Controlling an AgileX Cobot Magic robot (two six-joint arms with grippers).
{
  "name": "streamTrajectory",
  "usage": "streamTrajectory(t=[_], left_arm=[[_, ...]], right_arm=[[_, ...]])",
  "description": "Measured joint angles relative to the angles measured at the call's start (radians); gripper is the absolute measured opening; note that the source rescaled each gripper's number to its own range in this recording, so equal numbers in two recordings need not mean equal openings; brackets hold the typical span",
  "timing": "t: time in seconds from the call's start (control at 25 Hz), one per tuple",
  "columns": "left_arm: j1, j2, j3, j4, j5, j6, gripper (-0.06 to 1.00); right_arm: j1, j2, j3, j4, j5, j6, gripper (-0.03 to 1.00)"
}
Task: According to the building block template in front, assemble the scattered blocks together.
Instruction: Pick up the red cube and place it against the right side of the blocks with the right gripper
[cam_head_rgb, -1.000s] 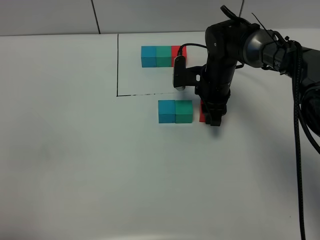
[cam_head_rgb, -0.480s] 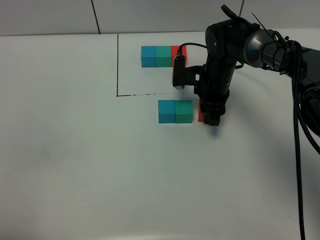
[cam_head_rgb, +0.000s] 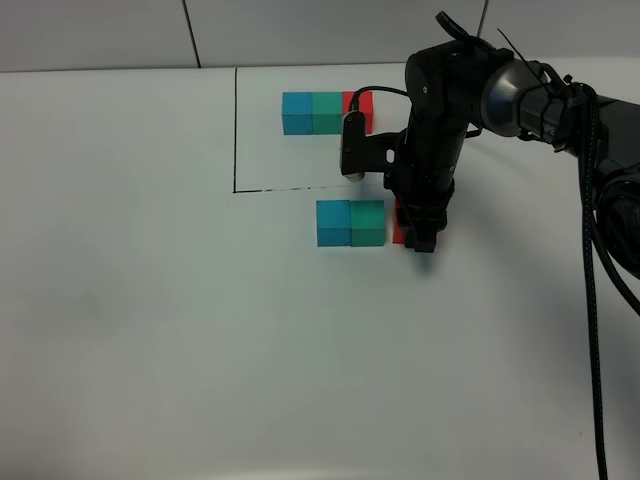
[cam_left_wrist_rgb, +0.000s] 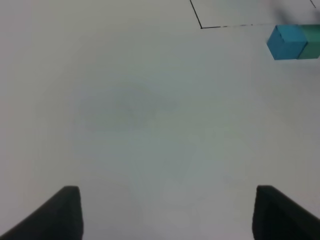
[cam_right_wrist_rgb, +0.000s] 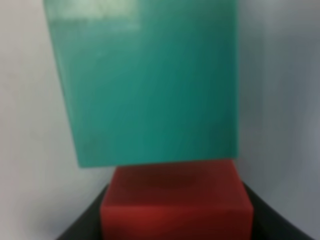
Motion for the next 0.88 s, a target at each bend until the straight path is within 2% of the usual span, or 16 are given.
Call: streamTrajectory(t=[0.88], left_arm=[[0.0, 0.0, 0.0, 0.0, 0.0, 0.0, 0.65]], right_arm=[[0.027, 0.01, -0.003, -0.002, -0.009, -0.002, 0.02]])
